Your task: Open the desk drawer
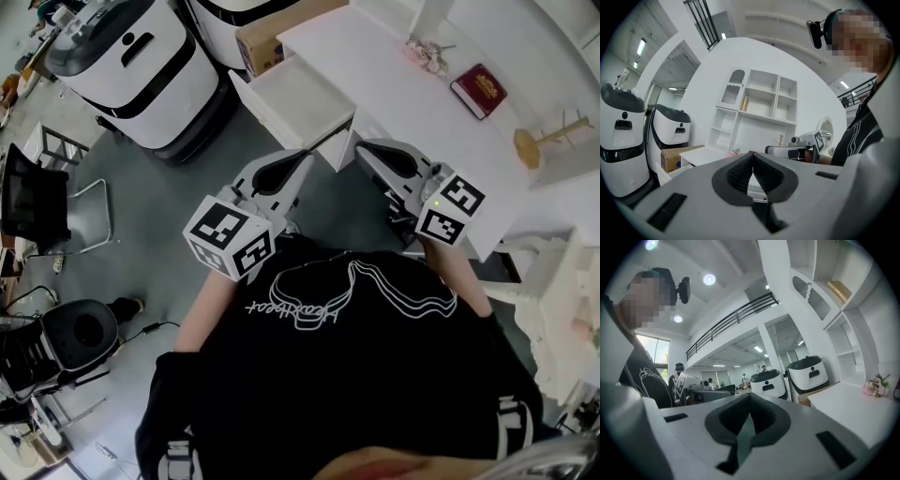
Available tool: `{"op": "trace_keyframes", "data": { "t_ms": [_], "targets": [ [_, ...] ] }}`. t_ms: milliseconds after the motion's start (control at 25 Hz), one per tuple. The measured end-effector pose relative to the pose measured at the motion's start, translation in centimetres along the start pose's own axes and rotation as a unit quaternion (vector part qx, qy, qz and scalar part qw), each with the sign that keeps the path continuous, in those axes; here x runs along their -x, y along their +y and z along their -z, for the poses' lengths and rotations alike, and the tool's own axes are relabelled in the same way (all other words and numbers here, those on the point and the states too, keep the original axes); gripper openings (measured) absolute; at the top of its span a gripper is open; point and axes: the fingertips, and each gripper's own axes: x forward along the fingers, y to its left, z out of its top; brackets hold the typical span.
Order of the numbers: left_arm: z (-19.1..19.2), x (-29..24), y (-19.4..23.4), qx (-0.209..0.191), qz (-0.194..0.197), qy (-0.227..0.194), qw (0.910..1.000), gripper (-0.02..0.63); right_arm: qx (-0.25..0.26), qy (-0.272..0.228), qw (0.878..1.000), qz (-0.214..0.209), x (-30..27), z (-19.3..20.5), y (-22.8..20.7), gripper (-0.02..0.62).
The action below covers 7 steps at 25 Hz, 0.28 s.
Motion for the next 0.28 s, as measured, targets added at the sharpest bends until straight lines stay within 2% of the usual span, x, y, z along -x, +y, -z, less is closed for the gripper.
{"op": "trace_keyframes", "data": {
  "t_ms": [280],
  "targets": [
    [-0.76,-0.86,0.02,-0.005,0.018,-0.004,0.9998,0.005,0.010,0.009,1.000,-0.001,-0.46,-0.24,0.15,0.005]
  ]
}}
